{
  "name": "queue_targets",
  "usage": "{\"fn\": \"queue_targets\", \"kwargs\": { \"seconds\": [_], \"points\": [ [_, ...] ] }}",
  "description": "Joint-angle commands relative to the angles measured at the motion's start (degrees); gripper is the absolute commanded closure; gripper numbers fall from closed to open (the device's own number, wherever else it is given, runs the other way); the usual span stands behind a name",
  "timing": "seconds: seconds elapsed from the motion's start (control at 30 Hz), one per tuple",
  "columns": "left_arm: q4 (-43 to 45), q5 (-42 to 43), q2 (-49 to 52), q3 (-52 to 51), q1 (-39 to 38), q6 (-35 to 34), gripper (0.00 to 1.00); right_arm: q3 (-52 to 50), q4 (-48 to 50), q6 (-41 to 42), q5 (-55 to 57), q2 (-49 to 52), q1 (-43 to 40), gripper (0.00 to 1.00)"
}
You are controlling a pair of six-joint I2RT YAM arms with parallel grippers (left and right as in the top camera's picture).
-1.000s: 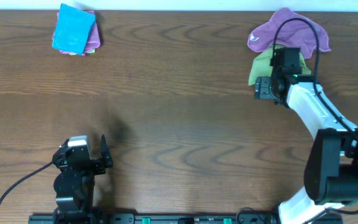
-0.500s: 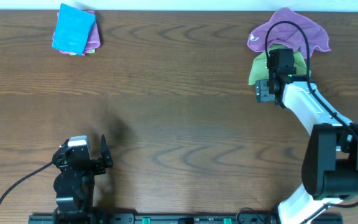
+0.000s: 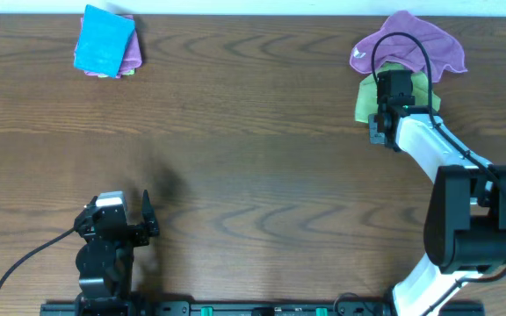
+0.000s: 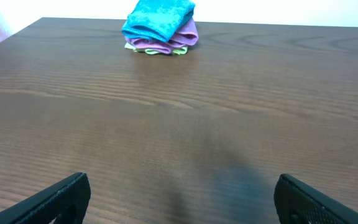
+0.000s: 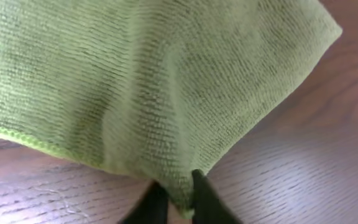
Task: Fold the cloth
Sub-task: 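Reach the right gripper to the green cloth and grasp its edge, then lift the green cloth with the right gripper and drag it to table center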
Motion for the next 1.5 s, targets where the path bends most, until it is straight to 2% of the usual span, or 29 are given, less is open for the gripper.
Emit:
{"fn": "queue_targets", "kwargs": {
  "seconds": [0.0,0.27,0.87,1.03,1.13,1.3,1.33,1.37,1.4,1.43,1.47],
  "points": [
    [-0.2,-0.3,-0.4,-1.2,0.2,0.6,0.05,0.6,0.5,1.6,1.8,0.4,0.3,0.96],
    [-0.2,-0.3,-0.4,-1.2,0.2,0.6,0.05,7.1,-7.1,2.7,0.1,-1.2,5.6,0.99],
    [-0.2,-0.3,-0.4,-1.2,0.2,0.6,0.05,40.9,-17.8,2.7,-22.7,-3.0,28.5,0.99],
    [-0.2,-0.3,-0.4,-1.2,0.2,0.6,0.05,48.3,-23.9,1.5,-21.2,-3.0,31.0,0.99],
    [-0.2,-0.3,-0.4,-1.2,0.2,0.6,0.05,48.6,-29.0,1.6,-13.6,-3.0,29.7,0.99],
    [-0.2,-0.3,-0.4,-1.2,0.2,0.6,0.05,46.0,-44.2,10.3,-0.9,-2.7,23.1,0.99],
    [-0.2,-0.3,-0.4,-1.2,0.2,0.6,0.05,44.7,-45.8,12.4,-0.5,-2.7,21.1,0.93],
    [-0.2,-0.3,-0.4,-1.2,0.2,0.6,0.05,43.1,-46.7,14.2,-1.0,-2.7,19.1,0.71],
    [-0.2,-0.3,-0.4,-1.2,0.2,0.6,0.05,41.9,-47.3,15.7,-1.8,-2.7,17.6,0.38],
    [-0.2,-0.3,-0.4,-1.2,0.2,0.6,0.05,40.6,-47.8,17.3,-3.2,-2.7,16.1,0.27],
    [-0.2,-0.3,-0.4,-1.2,0.2,0.6,0.05,39.6,-48.0,17.7,-5.1,-2.7,15.0,0.20]
  ]
}}
